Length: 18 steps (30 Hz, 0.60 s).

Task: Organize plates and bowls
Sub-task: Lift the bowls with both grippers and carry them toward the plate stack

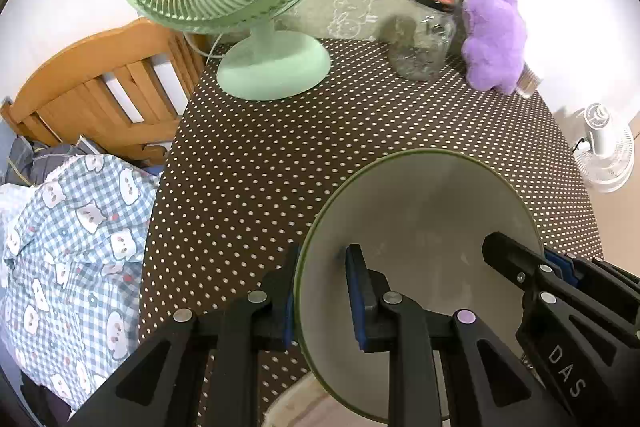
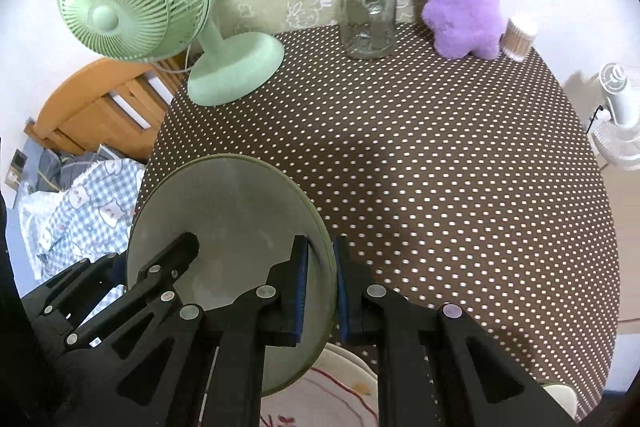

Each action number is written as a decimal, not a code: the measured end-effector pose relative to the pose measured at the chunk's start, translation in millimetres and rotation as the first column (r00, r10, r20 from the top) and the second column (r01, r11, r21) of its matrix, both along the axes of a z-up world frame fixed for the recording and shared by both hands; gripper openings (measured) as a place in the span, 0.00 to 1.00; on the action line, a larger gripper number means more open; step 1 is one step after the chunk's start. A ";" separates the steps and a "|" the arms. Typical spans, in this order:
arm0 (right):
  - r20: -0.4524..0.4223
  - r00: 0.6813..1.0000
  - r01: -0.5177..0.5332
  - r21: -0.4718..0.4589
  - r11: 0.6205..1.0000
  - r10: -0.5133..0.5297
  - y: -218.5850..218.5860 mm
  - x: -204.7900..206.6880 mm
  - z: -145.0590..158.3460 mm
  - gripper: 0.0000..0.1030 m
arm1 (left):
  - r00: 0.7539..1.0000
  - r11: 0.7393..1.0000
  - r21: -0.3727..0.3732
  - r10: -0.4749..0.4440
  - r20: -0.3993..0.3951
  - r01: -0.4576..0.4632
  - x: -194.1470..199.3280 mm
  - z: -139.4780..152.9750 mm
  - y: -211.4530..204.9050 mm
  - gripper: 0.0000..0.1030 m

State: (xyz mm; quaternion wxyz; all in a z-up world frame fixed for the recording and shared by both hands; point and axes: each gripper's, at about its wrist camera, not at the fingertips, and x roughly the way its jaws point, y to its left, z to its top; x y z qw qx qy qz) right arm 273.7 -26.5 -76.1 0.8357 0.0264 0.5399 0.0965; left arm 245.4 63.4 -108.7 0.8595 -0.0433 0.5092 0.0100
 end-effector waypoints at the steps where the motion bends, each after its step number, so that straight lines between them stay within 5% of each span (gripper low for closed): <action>1: 0.003 1.000 -0.001 0.001 1.000 0.001 -3.9 -2.2 2.4 0.15 | 1.000 1.000 0.000 0.002 0.003 -0.002 -1.8 2.0 -2.6 0.19; 18: 0.012 1.000 -0.004 0.033 0.999 0.004 -95.5 -56.7 32.5 0.15 | 0.998 1.000 -0.003 0.014 0.057 -0.013 -49.5 39.3 -75.8 0.19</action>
